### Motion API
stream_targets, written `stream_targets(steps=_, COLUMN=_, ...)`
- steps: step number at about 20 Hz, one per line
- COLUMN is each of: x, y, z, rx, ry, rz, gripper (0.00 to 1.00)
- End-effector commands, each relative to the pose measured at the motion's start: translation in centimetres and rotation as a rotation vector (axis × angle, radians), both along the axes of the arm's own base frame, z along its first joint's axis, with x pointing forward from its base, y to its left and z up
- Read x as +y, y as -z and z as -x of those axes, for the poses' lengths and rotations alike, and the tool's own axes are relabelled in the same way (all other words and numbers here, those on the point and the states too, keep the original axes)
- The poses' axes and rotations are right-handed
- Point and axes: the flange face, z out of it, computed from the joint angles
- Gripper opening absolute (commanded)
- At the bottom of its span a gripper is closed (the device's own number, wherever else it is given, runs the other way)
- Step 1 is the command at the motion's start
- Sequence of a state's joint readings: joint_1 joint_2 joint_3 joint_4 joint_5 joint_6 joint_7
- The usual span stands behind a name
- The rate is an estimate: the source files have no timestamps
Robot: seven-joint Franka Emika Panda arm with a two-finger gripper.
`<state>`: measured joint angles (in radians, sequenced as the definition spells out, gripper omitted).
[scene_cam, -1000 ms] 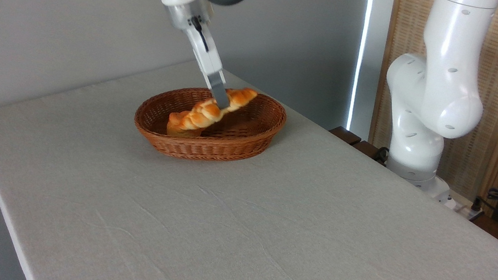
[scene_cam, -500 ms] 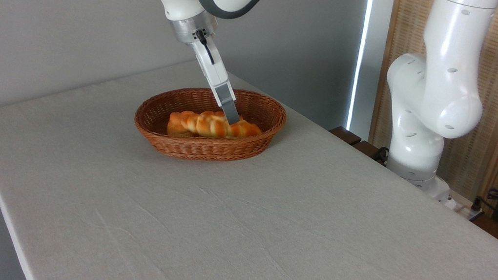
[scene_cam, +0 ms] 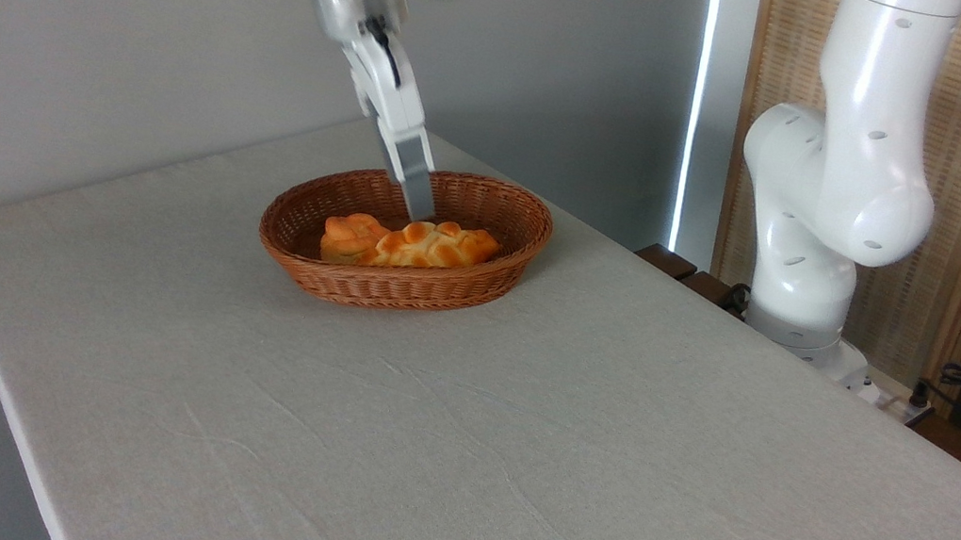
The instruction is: Put bread into the basket
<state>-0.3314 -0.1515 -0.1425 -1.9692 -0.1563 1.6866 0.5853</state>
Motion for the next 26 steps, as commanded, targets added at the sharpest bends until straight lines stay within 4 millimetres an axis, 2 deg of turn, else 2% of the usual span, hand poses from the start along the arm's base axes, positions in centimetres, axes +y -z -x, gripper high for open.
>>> stream_targets(steps=1, x=4.4, y=-6.5, z=-3.7, rx=-0.122, ry=-0.094, rz=0.047, gripper=1.00)
stream_targets(steps=5, x=9.9, y=-10.3, z=-6.2, rx=-0.202, ry=-0.132, rz=0.073, gripper=1.00)
stream_targets(steps=7, x=11.7, y=-11.9, z=-7.6, rx=-0.222, ry=-0.154, rz=0.079, gripper=1.00)
stream_targets(steps=10, x=13.8, y=-13.2, z=-9.0, rx=-0.181, ry=-0.183, rz=0.071, gripper=1.00)
stream_targets(steps=12, x=15.5, y=-13.0, z=-9.7, rx=-0.176, ry=-0.213, rz=0.054, gripper=1.00)
stream_targets(steps=15, x=16.2, y=-12.6, z=-10.7, rx=-0.187, ry=-0.216, rz=-0.001, gripper=1.00)
stream_targets(steps=18, x=18.4, y=-12.8, z=-11.0, rx=-0.193, ry=-0.250, rz=-0.009, gripper=1.00)
stream_targets(steps=22, x=19.1, y=-12.9, z=-11.0, rx=-0.197, ry=-0.253, rz=-0.011, gripper=1.00)
stream_targets(steps=26, x=19.0, y=-11.7, z=-11.0, rx=-0.171, ry=-0.264, rz=-0.017, gripper=1.00)
